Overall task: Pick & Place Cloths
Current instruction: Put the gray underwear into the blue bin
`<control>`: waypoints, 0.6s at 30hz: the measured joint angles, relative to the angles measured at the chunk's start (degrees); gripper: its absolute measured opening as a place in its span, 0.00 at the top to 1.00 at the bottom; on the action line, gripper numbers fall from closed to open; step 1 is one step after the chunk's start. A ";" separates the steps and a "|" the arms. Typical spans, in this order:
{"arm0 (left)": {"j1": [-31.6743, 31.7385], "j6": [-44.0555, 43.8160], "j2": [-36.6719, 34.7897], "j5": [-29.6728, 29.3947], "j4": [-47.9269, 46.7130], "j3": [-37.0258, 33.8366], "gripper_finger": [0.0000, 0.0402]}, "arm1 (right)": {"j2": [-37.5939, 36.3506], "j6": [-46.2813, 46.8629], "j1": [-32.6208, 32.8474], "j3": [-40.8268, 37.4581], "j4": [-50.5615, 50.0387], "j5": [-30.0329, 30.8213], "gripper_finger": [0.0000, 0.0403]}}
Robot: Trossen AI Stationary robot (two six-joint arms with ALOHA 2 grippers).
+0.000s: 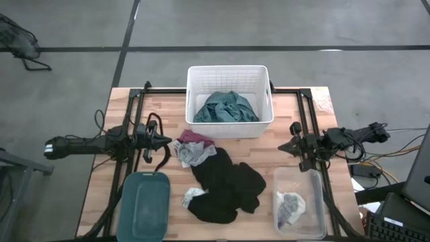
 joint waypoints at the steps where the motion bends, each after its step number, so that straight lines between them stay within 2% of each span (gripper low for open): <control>1: -0.01 0.00 0.00 0.00 -0.01 0.00 0.97 | -0.69 0.41 -0.30 -0.58 -0.32 -0.04 0.98; 11: -0.02 0.00 0.00 0.01 -0.07 0.01 0.97 | -3.64 2.22 -1.02 -4.70 0.06 0.62 0.98; 14: -0.02 -0.02 0.00 0.01 -0.08 0.01 0.97 | -3.60 5.30 -1.02 -4.94 0.07 7.02 0.98; 18: -0.02 -0.01 0.01 0.00 -0.20 0.00 0.97 | -3.53 4.80 -1.00 -5.52 -0.15 15.53 0.98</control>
